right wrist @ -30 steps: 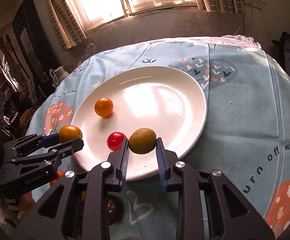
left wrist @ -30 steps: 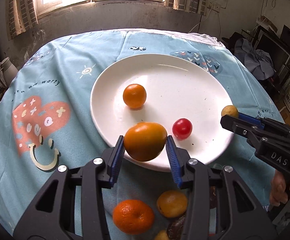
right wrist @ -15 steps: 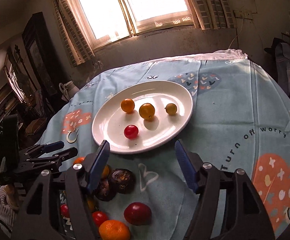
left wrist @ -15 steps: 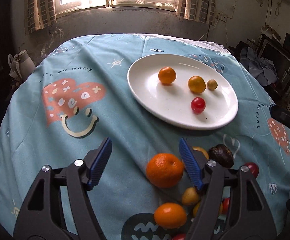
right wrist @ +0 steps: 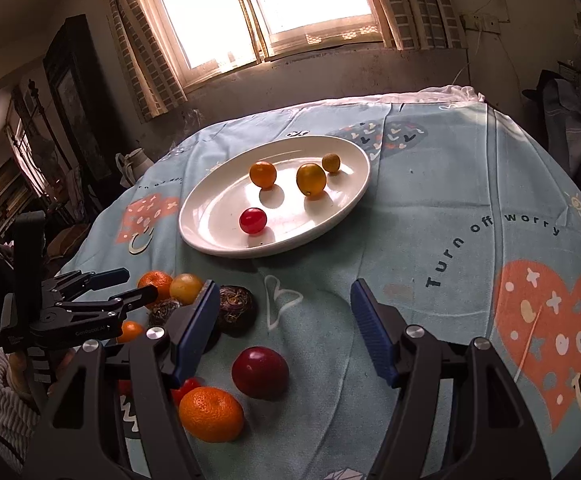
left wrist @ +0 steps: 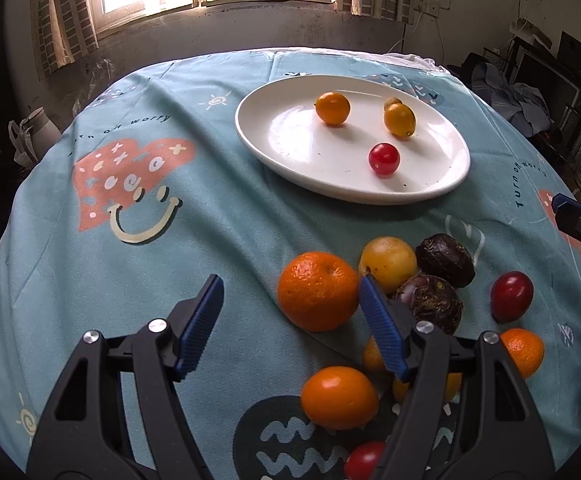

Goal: Organize fruits

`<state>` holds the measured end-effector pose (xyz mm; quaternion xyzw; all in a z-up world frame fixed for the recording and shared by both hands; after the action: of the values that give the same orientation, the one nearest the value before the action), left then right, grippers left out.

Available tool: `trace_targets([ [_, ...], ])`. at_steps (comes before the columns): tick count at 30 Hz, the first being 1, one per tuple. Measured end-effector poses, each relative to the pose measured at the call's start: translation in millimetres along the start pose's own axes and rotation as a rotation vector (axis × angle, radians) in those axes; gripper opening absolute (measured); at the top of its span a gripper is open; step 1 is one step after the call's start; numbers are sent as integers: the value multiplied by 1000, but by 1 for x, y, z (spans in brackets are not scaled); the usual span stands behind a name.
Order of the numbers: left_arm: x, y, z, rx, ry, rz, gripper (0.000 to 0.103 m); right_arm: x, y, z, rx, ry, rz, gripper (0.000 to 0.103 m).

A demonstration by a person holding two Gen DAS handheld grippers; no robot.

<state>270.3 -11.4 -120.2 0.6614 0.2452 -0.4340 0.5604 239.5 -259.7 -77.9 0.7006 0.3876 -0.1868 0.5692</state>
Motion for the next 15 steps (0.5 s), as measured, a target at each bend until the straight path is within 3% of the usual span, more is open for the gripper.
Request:
trace_targets([
  [3, 3, -1, -3, 10, 22, -2, 86, 0, 0, -1, -3, -1, 2, 68],
  [7, -13, 4, -30, -36, 97, 56, 87, -3, 2, 2, 8, -9, 12, 68],
  [10, -15, 0, -39, -99, 31, 42, 83, -4, 2, 1, 9, 0, 15, 68],
  [15, -7, -5, -6, 23, 28, 37, 82, -5, 2, 0, 2, 3, 18, 68],
])
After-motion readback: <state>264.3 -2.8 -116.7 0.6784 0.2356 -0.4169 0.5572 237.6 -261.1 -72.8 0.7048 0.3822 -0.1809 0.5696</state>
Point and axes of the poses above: each gripper's, at about its wrist camera, not at the fingertips, and x roughly the way its jaws point, z to its right, y to its top, the point moved 9 cm from there along x, roughly the way its jaws point, and after that the axes turned 7 degrees about -z, right-handed, at the moved point
